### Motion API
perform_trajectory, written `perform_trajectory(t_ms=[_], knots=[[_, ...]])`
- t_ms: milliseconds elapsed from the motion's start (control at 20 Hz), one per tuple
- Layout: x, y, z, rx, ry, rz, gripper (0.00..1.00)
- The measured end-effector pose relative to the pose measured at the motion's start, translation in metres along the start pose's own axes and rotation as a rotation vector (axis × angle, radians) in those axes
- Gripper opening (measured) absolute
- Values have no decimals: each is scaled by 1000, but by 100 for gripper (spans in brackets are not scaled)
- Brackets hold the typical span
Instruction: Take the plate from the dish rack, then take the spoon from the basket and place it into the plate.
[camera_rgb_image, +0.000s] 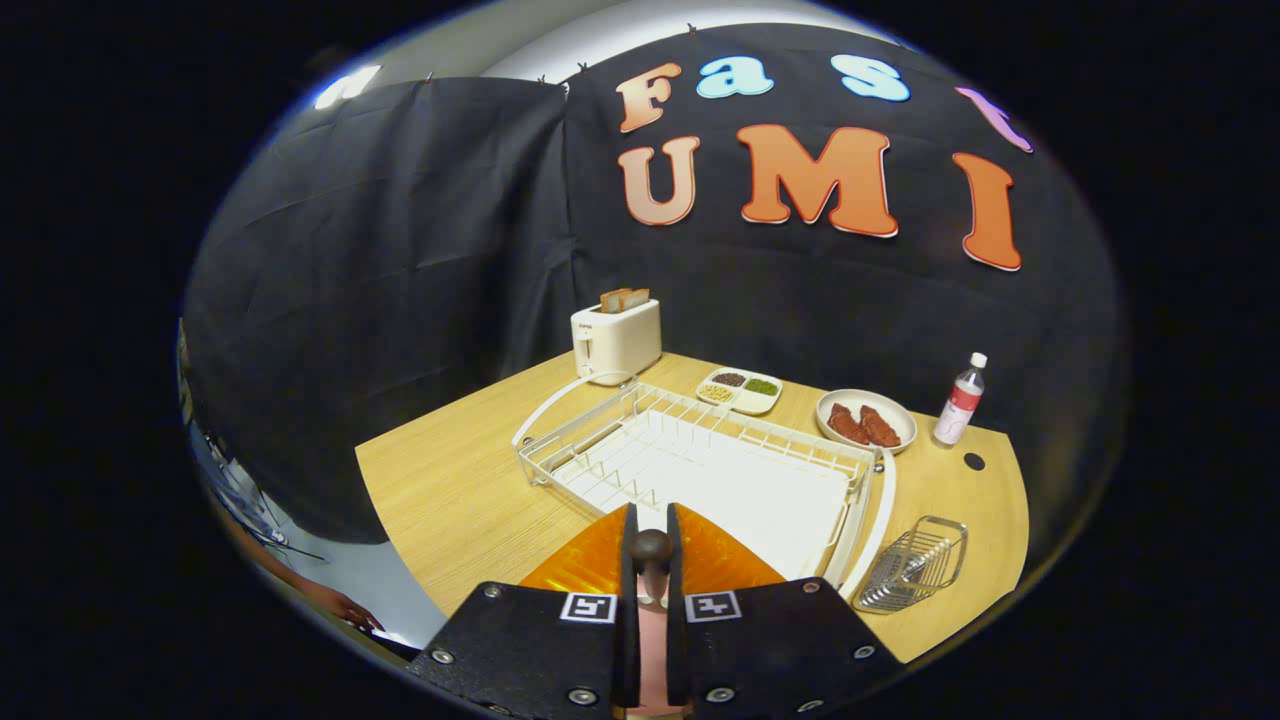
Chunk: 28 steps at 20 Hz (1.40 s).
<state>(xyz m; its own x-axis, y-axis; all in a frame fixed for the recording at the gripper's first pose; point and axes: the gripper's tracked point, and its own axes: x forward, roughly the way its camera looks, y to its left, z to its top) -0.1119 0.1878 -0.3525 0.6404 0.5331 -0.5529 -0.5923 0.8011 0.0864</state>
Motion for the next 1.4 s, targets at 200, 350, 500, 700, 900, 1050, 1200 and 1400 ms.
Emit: perform_trajectory(t_ms=[200, 350, 500, 700, 900, 1050, 1200, 1400], knots=[[10, 9, -22, -35, 25, 35, 11], [5, 2, -40, -58, 55, 24, 11], [3, -4, -40, -36, 29, 35, 12], [-8, -24, -58, -56, 92, 11, 16], [-12, -37, -67, -60, 129, -27, 24], [-14, -45, -59, -59, 110, -61, 32], [-17, -53, -46, -39, 84, -95, 42], [-26, -67, -21, -28, 37, -140, 56]])
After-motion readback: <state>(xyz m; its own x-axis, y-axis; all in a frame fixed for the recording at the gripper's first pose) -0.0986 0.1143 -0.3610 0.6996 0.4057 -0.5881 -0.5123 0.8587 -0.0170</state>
